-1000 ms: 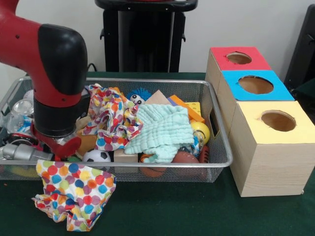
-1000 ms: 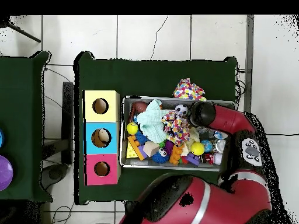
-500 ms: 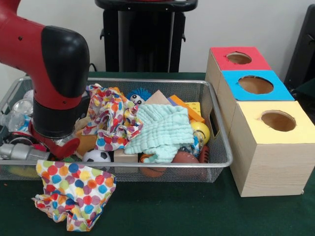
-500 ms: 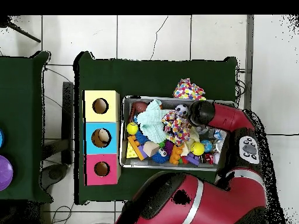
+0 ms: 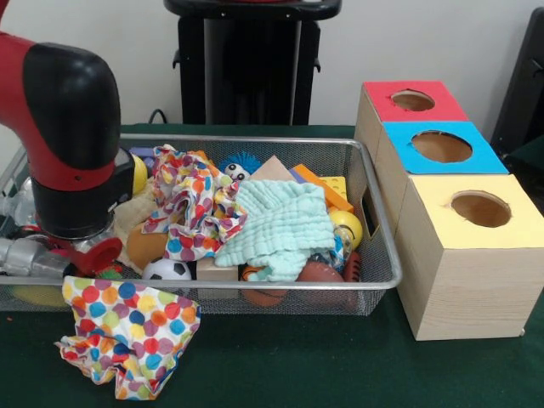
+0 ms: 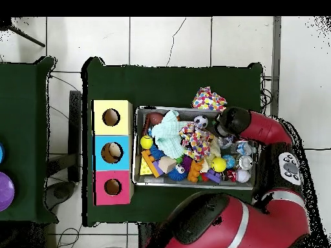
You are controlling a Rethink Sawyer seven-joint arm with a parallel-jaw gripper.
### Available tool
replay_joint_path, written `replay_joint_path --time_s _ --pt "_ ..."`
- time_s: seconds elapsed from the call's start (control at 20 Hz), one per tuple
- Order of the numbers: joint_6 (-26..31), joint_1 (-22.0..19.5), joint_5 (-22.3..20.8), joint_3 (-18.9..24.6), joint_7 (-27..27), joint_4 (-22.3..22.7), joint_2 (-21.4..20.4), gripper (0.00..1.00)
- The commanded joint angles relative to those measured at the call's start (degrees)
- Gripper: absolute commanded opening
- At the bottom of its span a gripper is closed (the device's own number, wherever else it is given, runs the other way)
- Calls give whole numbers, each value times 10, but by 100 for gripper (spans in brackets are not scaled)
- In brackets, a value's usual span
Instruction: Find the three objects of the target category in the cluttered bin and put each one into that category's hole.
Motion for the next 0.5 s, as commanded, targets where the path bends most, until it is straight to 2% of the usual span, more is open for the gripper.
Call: replay_joint_path --time_s 0.05,0.1,0.25,0.35,0.5 --pt "91 -41 9 62 -91 93 -67 0" --pt "115 -41 14 64 -92 106 -92 0" --pt "166 -43 18 72 -101 109 -126 0" --pt "182 -46 16 77 -102 105 -132 0" --pt "180 -51 14 84 -97 122 -145 0"
